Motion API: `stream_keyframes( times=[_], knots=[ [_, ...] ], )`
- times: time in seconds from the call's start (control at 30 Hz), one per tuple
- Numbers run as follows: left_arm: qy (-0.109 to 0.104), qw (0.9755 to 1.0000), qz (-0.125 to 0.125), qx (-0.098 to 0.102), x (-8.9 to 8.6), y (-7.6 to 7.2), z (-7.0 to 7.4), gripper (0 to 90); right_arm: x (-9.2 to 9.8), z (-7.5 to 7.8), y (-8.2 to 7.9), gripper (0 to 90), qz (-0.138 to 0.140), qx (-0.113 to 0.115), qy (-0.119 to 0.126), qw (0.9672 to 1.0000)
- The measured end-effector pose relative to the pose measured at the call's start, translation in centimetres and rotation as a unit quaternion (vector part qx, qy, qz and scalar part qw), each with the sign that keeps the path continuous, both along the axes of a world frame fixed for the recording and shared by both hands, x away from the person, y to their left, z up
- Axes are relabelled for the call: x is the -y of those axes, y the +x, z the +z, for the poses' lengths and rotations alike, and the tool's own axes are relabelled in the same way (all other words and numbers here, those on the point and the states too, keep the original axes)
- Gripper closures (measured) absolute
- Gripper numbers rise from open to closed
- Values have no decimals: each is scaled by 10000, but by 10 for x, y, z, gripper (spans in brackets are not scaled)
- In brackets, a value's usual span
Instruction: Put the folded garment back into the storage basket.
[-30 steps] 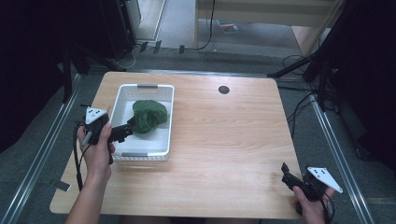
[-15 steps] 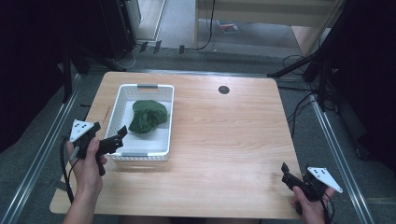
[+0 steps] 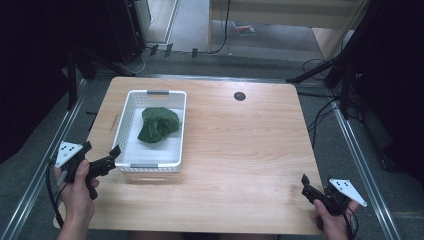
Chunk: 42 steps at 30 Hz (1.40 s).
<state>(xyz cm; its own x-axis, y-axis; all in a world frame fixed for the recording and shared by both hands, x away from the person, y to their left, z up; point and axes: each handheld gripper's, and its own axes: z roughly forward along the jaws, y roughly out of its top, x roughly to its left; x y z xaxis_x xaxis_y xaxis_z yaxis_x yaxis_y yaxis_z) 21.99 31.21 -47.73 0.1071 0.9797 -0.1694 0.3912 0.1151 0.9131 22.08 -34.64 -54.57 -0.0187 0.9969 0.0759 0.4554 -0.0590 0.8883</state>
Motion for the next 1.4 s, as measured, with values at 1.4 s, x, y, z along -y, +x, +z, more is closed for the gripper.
stream_keyframes(
  times=[1.4],
  knots=[
    [-95,9987,386,-307,-48,-23,-75,18,0,0,-1,130,-1,29,-20,10000]
  ],
)
